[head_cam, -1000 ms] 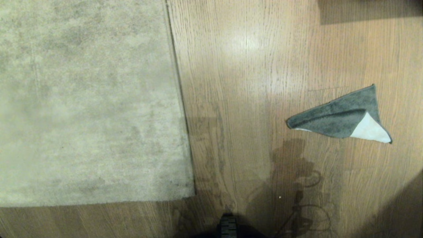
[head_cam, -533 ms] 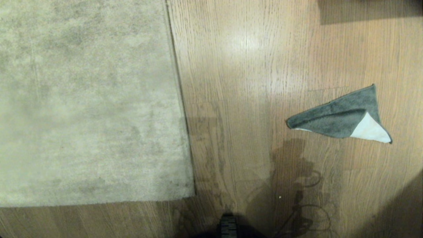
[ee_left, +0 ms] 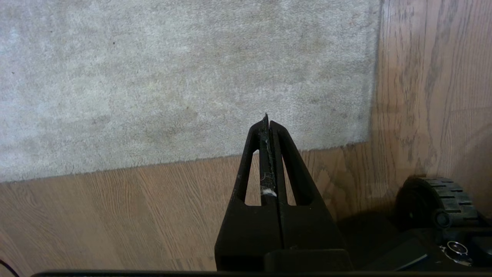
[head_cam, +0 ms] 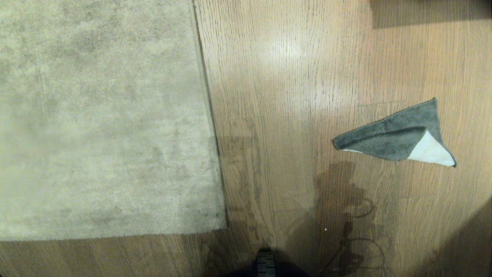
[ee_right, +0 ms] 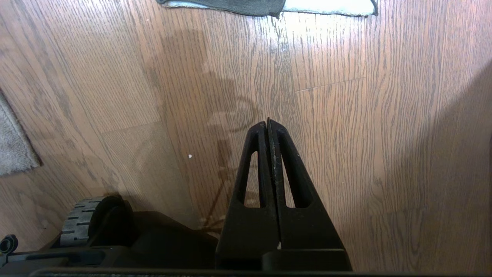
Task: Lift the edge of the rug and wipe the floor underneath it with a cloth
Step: Pick up the rag
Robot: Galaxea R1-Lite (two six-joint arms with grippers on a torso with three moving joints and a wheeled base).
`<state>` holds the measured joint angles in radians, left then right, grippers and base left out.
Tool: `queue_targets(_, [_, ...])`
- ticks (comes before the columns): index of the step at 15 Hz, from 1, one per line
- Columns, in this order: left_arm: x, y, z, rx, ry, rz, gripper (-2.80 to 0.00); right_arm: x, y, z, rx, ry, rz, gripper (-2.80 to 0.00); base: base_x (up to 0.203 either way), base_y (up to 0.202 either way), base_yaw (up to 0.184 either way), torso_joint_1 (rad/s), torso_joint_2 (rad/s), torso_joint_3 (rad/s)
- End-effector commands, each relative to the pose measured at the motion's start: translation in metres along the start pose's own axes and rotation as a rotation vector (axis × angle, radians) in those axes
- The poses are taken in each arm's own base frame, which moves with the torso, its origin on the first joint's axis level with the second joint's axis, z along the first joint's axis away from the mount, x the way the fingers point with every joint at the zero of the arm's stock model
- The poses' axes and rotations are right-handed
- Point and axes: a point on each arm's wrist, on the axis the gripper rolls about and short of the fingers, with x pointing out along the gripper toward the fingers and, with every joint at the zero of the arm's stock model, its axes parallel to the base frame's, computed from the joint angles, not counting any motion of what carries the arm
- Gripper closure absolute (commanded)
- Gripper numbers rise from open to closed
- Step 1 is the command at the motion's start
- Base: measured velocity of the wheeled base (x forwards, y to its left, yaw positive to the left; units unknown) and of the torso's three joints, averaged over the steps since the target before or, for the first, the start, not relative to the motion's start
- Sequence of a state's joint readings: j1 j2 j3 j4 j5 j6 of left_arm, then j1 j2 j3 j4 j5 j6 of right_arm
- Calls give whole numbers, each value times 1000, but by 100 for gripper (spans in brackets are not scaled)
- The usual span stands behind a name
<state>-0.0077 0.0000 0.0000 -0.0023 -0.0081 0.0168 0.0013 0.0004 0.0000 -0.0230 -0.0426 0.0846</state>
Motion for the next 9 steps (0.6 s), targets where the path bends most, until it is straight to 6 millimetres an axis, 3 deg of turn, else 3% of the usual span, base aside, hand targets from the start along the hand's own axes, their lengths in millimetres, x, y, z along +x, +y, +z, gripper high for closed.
queue_targets(1, [0,0,0,0,-1,0,0,0,0,-1,-2,7,-1,0,0,0,0,0,0,0])
queue_targets(5, [0,0,0,0,-1,0,0,0,1,-2,-92,21,33,0,0,0,0,0,0,0])
queue_targets(9, [0,0,0,0,-1,0,0,11,2,2,-182,139,56,0,0,0,0,0,0,0])
